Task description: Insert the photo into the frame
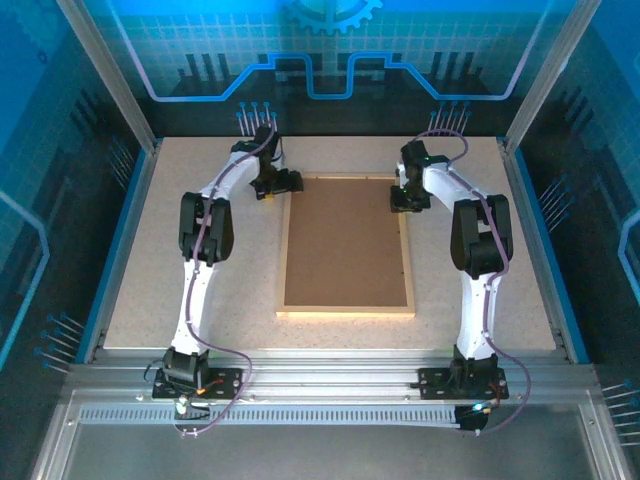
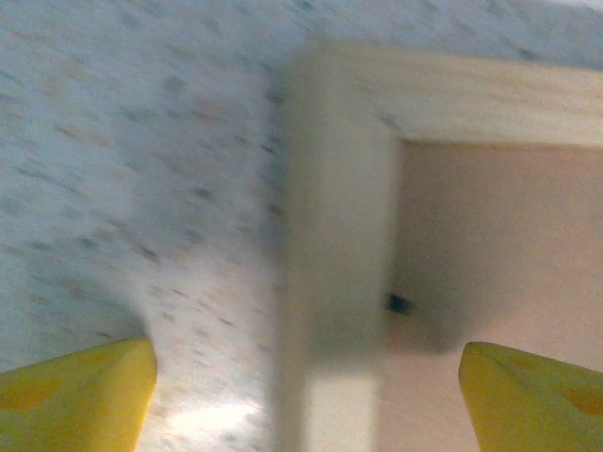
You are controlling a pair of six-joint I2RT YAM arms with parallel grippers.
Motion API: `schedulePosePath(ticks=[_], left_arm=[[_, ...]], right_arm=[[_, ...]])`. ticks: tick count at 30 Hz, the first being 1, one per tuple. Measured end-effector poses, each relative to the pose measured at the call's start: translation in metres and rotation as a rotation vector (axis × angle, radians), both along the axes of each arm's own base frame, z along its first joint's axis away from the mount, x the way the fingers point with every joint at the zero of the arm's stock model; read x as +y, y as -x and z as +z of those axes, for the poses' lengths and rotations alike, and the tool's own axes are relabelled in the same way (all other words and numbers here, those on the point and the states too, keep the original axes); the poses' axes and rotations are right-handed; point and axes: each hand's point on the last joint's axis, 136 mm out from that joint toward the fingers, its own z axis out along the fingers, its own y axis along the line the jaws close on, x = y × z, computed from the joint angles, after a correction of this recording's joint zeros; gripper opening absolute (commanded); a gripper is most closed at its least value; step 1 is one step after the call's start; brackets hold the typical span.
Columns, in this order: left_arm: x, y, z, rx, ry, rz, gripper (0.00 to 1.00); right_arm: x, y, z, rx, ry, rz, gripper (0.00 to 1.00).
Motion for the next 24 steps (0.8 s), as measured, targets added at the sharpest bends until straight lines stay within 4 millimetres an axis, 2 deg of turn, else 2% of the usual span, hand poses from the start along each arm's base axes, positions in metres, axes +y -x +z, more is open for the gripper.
schedulePosePath(ticks=[2,5,8,10,13,16,21,24], left_arm=[[-0.01,0.008,0.012,-0.01,0.031,-0.015,0.86],[-0.018,0.011,0.046,-0.073,0.067,-0.024,0.87],[-0.01,0.011,0.09,-0.169,0.089,-0.01,0.87],[-0.001,0.015,0.112,-0.22,0.096,0.003,0.87],[0.015,0.028,0.126,-0.252,0.088,0.029,0.88],[0.024,0.048,0.109,-0.217,0.069,0.044,0.87],[0.031,0.093,0.043,-0.056,0.039,0.048,0.87],[0.034,0.116,0.014,0.022,0.028,0.049,0.87]], right_arm=[[0.001,0.0,0.0,-0.001,-0.004,0.001,0.32],[0.001,0.0,0.0,-0.001,-0.004,0.001,0.32],[0.001,0.0,0.0,-0.001,-0.003,0.001,0.32],[0.001,0.0,0.0,-0.001,-0.003,0.001,0.32],[0.001,0.0,0.0,-0.001,-0.003,0.001,0.33],[0.001,0.0,0.0,-0.001,-0.003,0.001,0.33],[0.001,0.0,-0.001,-0.003,-0.003,0.001,0.32],[0.001,-0.001,-0.001,-0.003,-0.003,0.0,0.33]])
